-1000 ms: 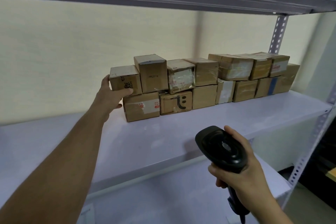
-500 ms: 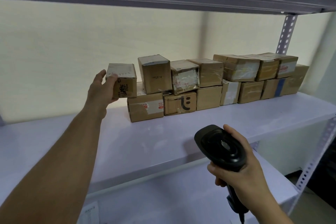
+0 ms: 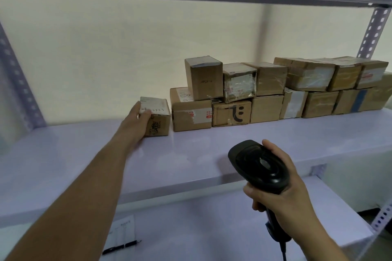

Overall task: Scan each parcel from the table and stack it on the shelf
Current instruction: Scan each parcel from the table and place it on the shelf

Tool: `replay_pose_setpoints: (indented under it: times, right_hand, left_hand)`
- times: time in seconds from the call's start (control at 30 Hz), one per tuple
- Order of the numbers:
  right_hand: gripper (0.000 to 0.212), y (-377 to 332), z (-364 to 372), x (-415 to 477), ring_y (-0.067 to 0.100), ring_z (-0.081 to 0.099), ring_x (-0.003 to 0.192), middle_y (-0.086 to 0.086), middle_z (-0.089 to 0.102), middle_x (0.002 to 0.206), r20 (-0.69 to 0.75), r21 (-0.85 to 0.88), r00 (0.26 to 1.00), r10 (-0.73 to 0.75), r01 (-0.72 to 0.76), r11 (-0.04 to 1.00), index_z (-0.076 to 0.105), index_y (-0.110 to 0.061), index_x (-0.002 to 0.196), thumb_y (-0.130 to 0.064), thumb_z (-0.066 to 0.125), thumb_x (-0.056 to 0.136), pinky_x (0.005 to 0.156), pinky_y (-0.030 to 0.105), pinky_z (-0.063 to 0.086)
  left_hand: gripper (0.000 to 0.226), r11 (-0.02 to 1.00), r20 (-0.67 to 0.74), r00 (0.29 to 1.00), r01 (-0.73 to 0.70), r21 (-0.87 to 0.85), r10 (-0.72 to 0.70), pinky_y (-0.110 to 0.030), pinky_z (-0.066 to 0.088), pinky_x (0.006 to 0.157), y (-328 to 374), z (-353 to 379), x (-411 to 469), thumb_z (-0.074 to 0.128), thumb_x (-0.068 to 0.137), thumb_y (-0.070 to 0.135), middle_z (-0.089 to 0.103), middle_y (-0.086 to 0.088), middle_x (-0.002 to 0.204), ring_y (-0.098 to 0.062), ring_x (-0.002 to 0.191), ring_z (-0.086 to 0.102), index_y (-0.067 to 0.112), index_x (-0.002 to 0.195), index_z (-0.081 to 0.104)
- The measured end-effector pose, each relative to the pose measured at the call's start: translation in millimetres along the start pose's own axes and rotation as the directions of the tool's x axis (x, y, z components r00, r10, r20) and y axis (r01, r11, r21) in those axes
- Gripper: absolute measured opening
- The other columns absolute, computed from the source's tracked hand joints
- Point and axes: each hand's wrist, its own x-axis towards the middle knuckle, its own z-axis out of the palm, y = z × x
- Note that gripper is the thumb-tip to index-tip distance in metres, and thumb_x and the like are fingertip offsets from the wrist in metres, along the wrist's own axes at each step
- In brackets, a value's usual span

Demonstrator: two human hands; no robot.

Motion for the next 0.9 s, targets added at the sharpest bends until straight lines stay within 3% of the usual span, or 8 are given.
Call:
replay_pose_setpoints:
  times: [0.13, 0.27, 0.47, 0.63, 0.7, 0.8, 0.9]
  right_hand:
    - [0.093, 1.0, -0.1, -0.2, 0.024, 0.066, 0.057, -0.008, 0.055, 0.124, 0.008, -0.01, 1.0, -0.009, 0.009, 1.0, 0.051, -0.063, 0.115, 0.012, 0.078, 0.068, 0.054, 0.029, 0.055]
    - [0.092, 2.7, -4.4, -3.2, 0.027, 0.065, 0.056, -0.011, 0.057, 0.12, 0.004, -0.008, 1.0, -0.007, 0.007, 1.0, 0.052, -0.064, 0.114, 0.012, 0.078, 0.068, 0.054, 0.03, 0.055]
    - [0.092, 4.8, -12.5, -9.3, 0.03, 0.065, 0.056, -0.025, 0.06, 0.107, 0.004, -0.02, 1.0, 0.002, -0.002, 1.0, 0.053, -0.066, 0.11, 0.011, 0.078, 0.068, 0.054, 0.03, 0.056]
    - [0.091, 4.6, -24.4, -17.3, 0.028, 0.064, 0.054, -0.027, 0.061, 0.104, -0.006, -0.026, 1.0, -0.015, 0.015, 1.0, 0.053, -0.064, 0.113, 0.011, 0.078, 0.069, 0.053, 0.029, 0.055]
    - [0.09, 4.1, -31.6, -21.9, 0.026, 0.063, 0.052, -0.024, 0.062, 0.106, -0.008, -0.017, 1.0, -0.02, 0.02, 1.0, 0.053, -0.062, 0.115, 0.012, 0.078, 0.069, 0.053, 0.028, 0.054]
    - [0.09, 1.7, -46.6, -32.1, 0.023, 0.063, 0.052, -0.021, 0.063, 0.108, -0.016, -0.005, 0.999, -0.031, 0.031, 1.0, 0.054, -0.062, 0.115, 0.012, 0.078, 0.069, 0.053, 0.027, 0.054]
    - [0.091, -0.8, -68.9, -45.6, 0.019, 0.064, 0.055, -0.021, 0.063, 0.108, -0.024, -0.005, 0.999, -0.045, 0.045, 0.999, 0.054, -0.062, 0.115, 0.012, 0.078, 0.069, 0.053, 0.027, 0.054]
  left_hand:
    - [0.067, 0.997, 0.066, 0.998, -0.021, 0.075, 0.016, -0.027, 0.032, 0.098, 4.0, 2.2, -1.9, 0.057, 0.095, 0.04, 0.046, 0.011, 0.124, -0.013, 0.113, 0.044, 0.03, 0.152, 0.023]
    - [0.077, 0.988, 0.058, 0.998, -0.01, 0.152, 0.001, -0.028, 0.037, 0.096, 0.9, 3.2, -1.5, 0.071, 0.085, 0.017, 0.052, 0.0, 0.135, -0.022, 0.119, 0.049, 0.021, 0.149, 0.028]
    - [0.076, 0.98, 0.036, 0.999, -0.017, 0.197, 0.01, -0.033, 0.038, 0.101, 0.2, 7.1, -0.3, 0.07, 0.084, 0.014, 0.053, -0.004, 0.138, -0.025, 0.123, 0.049, 0.021, 0.149, 0.031]
    - [0.101, 0.953, -0.02, 1.0, 0.015, 0.302, -0.01, -0.04, 0.032, 0.107, 5.9, 11.7, -11.2, 0.074, 0.082, 0.022, 0.034, -0.013, 0.151, -0.032, 0.135, 0.036, 0.024, 0.155, 0.004]
    - [0.098, 0.905, -0.109, 0.987, -0.063, 0.42, 0.119, -0.045, 0.031, 0.108, 11.5, 21.8, -28.8, 0.075, 0.08, 0.028, 0.029, -0.013, 0.152, -0.031, 0.138, 0.028, 0.02, 0.154, 0.011]
    - [0.082, 0.826, -0.219, 0.888, -0.253, 0.505, 0.405, -0.045, 0.033, 0.108, 24.7, 46.7, -67.9, 0.077, 0.078, 0.032, 0.036, -0.01, 0.148, -0.028, 0.136, 0.031, 0.013, 0.145, 0.033]
    - [0.071, 0.797, -0.271, 0.812, -0.341, 0.498, 0.517, -0.045, 0.036, 0.106, 33.4, 79.3, -107.0, 0.078, 0.078, 0.032, 0.043, -0.012, 0.143, -0.03, 0.133, 0.037, 0.01, 0.136, 0.045]
